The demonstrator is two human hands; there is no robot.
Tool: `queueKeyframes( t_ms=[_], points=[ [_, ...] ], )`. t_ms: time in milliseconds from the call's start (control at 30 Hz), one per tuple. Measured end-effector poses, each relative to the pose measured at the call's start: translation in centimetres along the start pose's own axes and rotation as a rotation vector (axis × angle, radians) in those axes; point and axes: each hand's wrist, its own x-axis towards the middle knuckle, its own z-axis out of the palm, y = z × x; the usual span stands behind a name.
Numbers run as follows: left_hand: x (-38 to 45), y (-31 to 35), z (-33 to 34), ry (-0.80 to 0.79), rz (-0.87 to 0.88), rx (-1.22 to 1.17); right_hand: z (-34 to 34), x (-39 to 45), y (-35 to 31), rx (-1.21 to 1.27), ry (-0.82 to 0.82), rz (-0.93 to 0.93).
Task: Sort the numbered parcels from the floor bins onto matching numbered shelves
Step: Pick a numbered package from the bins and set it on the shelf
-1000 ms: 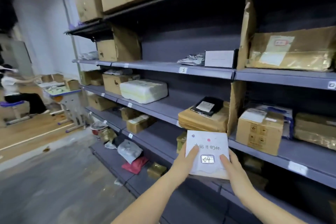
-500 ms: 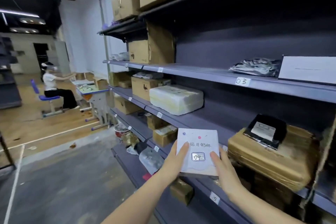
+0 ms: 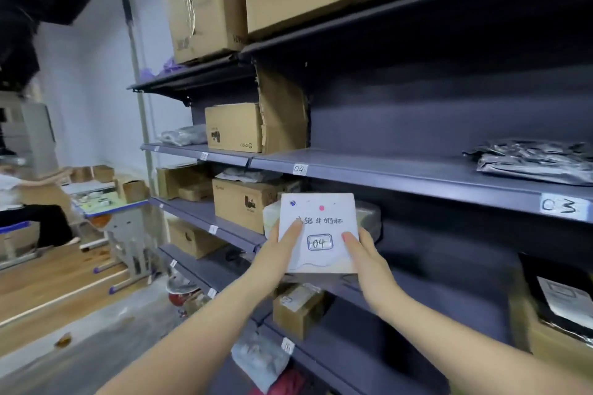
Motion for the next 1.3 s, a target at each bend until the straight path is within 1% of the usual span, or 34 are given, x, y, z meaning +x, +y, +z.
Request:
queueKeyframes(
  t_ms=[33,100,167,267,433,600,767,833,900,967,1067,1167,1300],
  points=[
    [1.2,1.7,-1.2,-0.01,0.049,0.014,0.8,1.5,-1.1,-0.007,-0.003,-0.029],
    [4.1,4.9,-3.4,-0.009,0.129,0.017,2.2,4.8,-3.5,-0.097,0.002,-0.116],
    [6.9,8.2,-5.2,-0.014,0.155,0.04,3.2,8.2,-5.4,-0.163,0.031,-0.189],
    [10.9,11.7,-6.8,-0.021,0.143,0.095,4.2,13.2,-7.9,-0.22,0.075,-0.216],
    [18.8,14.4,-8.6,-0.05,0.069,0.091,4.7,22.3,-10.2,-0.255,0.123,-0.194],
    [26.9,14.0,-8.3,-0.089,0.115,-0.046,4.5,31.0,-10.5,-0.257,0.188,-0.157],
    [33.1,12.7,-7.0,-0.078,0.077,-0.145,4.1,37.9,-9.6,-0.256,0.281,-0.029],
    [35.3,12.1,-6.3,-0.086,0.075,-0.161,4.0,39.9,-9.1,-0.258,0.28,0.04],
    [37.8,11.1,-5.6,-0.09,0.03,-0.168,4.0,41.5,-8.4,-0.255,0.282,0.092],
    [39.9,10.4,-4.8,-0.096,-0.001,-0.14,3.8,42.9,-7.8,-0.332,0.283,0.139],
    [44.8,8.9,-3.4,-0.07,-0.062,-0.077,3.6,44.7,-6.8,-0.427,0.208,0.211],
    [46.2,9.4,-2.9,-0.042,-0.075,-0.099,3.2,46.2,-6.2,-0.483,0.171,0.24],
    [47.6,9.8,-2.8,-0.022,-0.093,-0.131,3.2,47.5,-6.2,-0.561,0.205,0.273]
  ],
)
